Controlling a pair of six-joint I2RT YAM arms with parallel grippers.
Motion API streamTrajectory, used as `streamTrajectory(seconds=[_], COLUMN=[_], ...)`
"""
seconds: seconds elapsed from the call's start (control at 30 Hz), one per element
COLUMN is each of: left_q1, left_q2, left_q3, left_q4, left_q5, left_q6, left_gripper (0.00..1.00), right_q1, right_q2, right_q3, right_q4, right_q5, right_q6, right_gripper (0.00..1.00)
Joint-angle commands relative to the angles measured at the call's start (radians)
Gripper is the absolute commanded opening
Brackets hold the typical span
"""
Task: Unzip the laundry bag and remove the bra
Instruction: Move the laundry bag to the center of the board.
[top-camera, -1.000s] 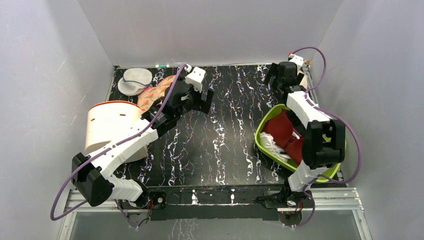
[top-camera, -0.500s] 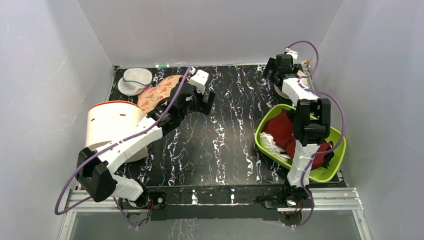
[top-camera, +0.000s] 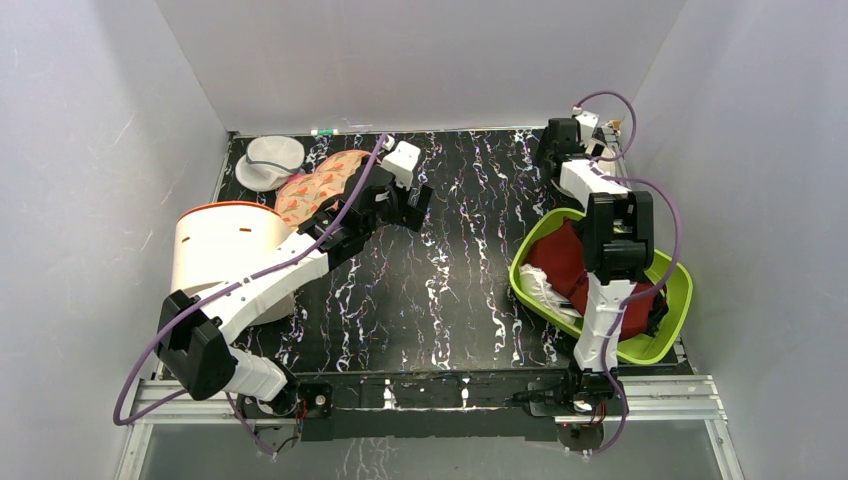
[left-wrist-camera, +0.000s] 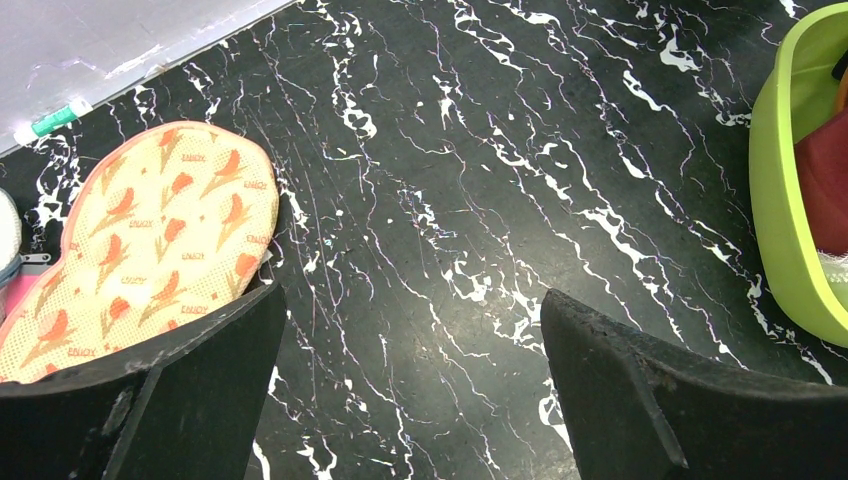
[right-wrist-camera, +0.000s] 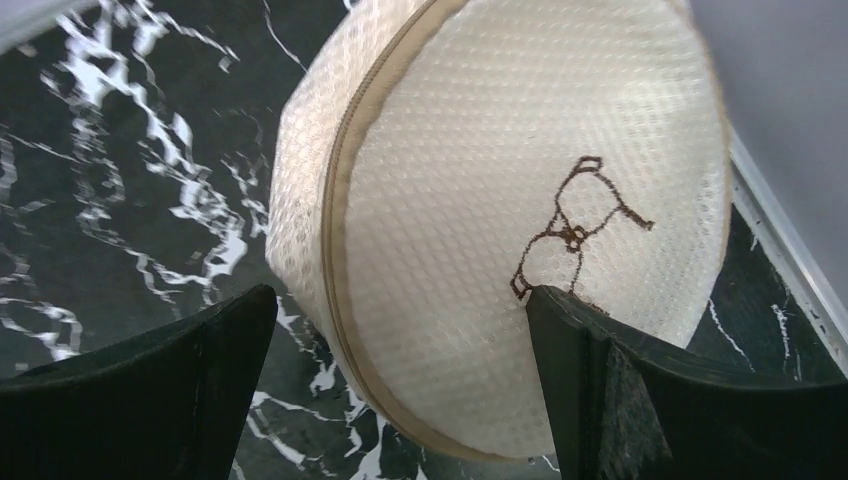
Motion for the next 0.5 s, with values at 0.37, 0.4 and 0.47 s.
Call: streamTrajectory(seconds=[0.37, 0.4, 0.47], left_q1=[-0.006, -0.006, -0.006], left_q2=[-0.005, -0.007, -0.009], left_q3=[0.010, 0.010, 0.009], left_q4=[0.014, 0.014, 0.013], left_q5=[-0.014, -0.017, -0.022], left_q6=[0.021, 0.022, 0.027], left_gripper=[0.98, 0.98, 0.98], right_q1=[0.176, 0.204, 0.264], right_q2=[0.083, 0.078, 0.067], right_q3=[0.019, 0.012, -0.007], right_q4=[-0.060, -0.069, -0.090], right_q5=[-0.213, -0.216, -0.223], right_q6=[-0.083, -0.081, -0.067], right_gripper=[0.98, 0.98, 0.98])
